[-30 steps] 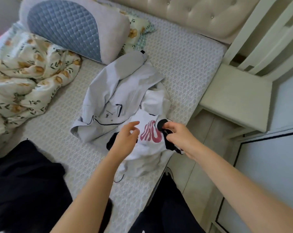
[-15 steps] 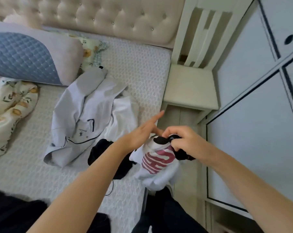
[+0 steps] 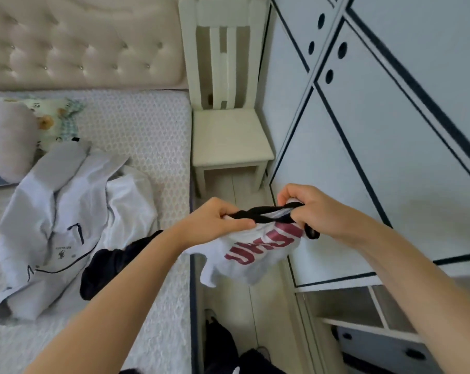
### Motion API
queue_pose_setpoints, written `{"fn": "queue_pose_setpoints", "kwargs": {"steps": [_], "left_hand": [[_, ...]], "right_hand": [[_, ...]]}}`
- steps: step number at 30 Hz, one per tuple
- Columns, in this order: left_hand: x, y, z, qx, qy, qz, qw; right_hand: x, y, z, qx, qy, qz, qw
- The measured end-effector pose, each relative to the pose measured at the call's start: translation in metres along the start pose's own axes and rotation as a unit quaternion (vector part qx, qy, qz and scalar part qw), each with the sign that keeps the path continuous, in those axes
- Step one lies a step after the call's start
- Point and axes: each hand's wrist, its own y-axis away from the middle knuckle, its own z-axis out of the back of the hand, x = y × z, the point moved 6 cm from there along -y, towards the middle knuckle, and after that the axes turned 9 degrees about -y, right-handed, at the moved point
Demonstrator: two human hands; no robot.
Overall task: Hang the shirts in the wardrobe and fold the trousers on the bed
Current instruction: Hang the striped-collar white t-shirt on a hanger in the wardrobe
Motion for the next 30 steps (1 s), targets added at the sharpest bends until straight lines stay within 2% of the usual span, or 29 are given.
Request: {"fn": "queue_pose_setpoints", "kwargs": {"steps": [5, 7, 9, 11, 14, 18, 21, 25, 30], "left_hand": [[-0.050, 0.005, -0.021, -0.115, -0.048, -0.063, 0.990], [-0.068, 0.012, -0.028, -0.160, -0.066, -0.092, 0.981], [-0.078, 0.019, -0.037, -0.173, -0.069, -0.098, 0.978], [-0.085, 0.024, -0.049, -0.162, -0.068, -0.085, 0.981], [-0.091, 0.028, -0.067, -0.124, -0.087, -0.061, 0.987], [-0.111, 0.028, -0.093, -0.014, -0.080, -0.075, 0.994], [-0.127, 0.026, -0.116, 0.036, -0.054, -0.078, 0.995], [-0.128, 0.022, -0.138, 0.027, -0.163, -0.088, 0.982], [-0.101, 0.021, -0.131, -0.020, -0.322, -0.059, 0.945]], "right_hand": [[-0.039, 0.053, 0.033, 0.008, -0.119, -0.032, 0.992], [-0.051, 0.067, 0.042, -0.006, -0.135, -0.023, 0.991], [-0.062, 0.078, 0.048, -0.021, -0.112, -0.016, 0.993], [-0.067, 0.093, 0.054, -0.028, -0.086, 0.001, 0.996], [-0.073, 0.116, 0.058, -0.029, -0.129, 0.034, 0.991], [-0.075, 0.138, 0.064, -0.110, -0.133, 0.080, 0.982], [-0.070, 0.150, 0.059, -0.165, -0.128, 0.123, 0.970], [-0.065, 0.162, 0.048, -0.204, -0.107, 0.152, 0.961], [-0.061, 0.182, 0.042, -0.216, 0.019, 0.149, 0.965]]}}
